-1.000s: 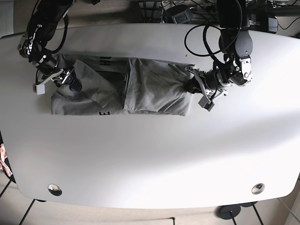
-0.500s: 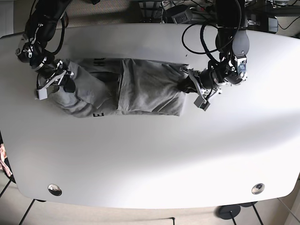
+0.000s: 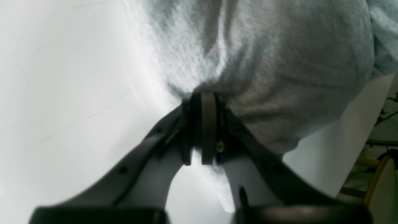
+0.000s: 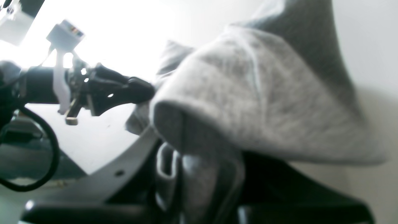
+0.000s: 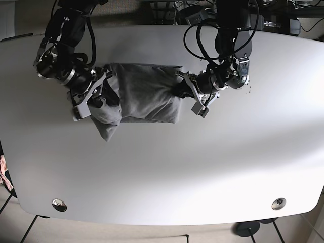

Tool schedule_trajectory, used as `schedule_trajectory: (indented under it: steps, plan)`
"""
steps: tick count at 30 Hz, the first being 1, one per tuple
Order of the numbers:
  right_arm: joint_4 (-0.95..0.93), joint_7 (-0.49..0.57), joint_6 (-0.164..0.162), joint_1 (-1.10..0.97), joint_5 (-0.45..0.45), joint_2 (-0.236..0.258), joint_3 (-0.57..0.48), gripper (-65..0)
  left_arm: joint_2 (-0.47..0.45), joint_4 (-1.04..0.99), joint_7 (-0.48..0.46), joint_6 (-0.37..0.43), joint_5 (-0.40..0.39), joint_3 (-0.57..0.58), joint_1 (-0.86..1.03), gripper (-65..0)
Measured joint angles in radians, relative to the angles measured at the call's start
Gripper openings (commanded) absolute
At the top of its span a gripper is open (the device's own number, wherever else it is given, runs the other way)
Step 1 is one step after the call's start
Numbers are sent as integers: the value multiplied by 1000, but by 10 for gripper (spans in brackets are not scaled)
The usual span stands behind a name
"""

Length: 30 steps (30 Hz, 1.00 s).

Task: Fold the T-shirt properly
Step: 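Grasp the grey bundle ends with both grippers and fold them inward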

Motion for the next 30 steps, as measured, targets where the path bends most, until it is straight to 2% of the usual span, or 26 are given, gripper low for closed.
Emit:
schedule_trajectory:
  steps: [2, 4, 6, 9, 12, 13, 15, 19, 21, 25, 28, 30]
  plan:
    - [0, 26, 0, 0, -53, -13, -69, -629, 1, 0, 0, 0, 0, 0, 0, -621]
    - [0, 36, 0, 8, -182, -13, -196, -628, 0, 0, 0, 0, 0, 0, 0, -621]
    - [-2, 119, 0, 15, -285, -15, -294, -626, 0, 0, 0, 0, 0, 0, 0, -621]
    - [-64, 186, 0, 20, -430, -39, -360, -623, 0, 0, 0, 0, 0, -2, 0, -621]
    - [-103, 197, 0, 41, -525, -48, -415, -621, 0, 0, 0, 0, 0, -3, 1, -621]
    - [-106, 206, 0, 49, -555, -49, -438, -604, 0, 0, 1, 0, 0, -3, 0, -621]
    - [-105, 218, 1, 50, -596, -53, -468, -503, 0, -1, 0, 0, 0, -3, 0, -621]
    - [-69, 218, 1, 42, -614, -55, -466, -239, 0, -1, 2, 0, 0, -3, 0, -621]
    - [-26, 220, 1, 31, -614, -51, -464, -160, 0, -1, 3, 0, -1, -3, 0, -621]
    - [13, 219, 11, 11, -608, -51, -464, -162, 0, 1, 3, 0, -1, -3, 0, -621]
    - [13, 218, 11, -3, -516, -37, -446, -163, 0, 6, 4, 0, 0, -3, 0, -621]
    - [13, 214, 12, -5, -389, -26, -371, -163, 0, 40, 28, 0, 11, -9, 6, -621]
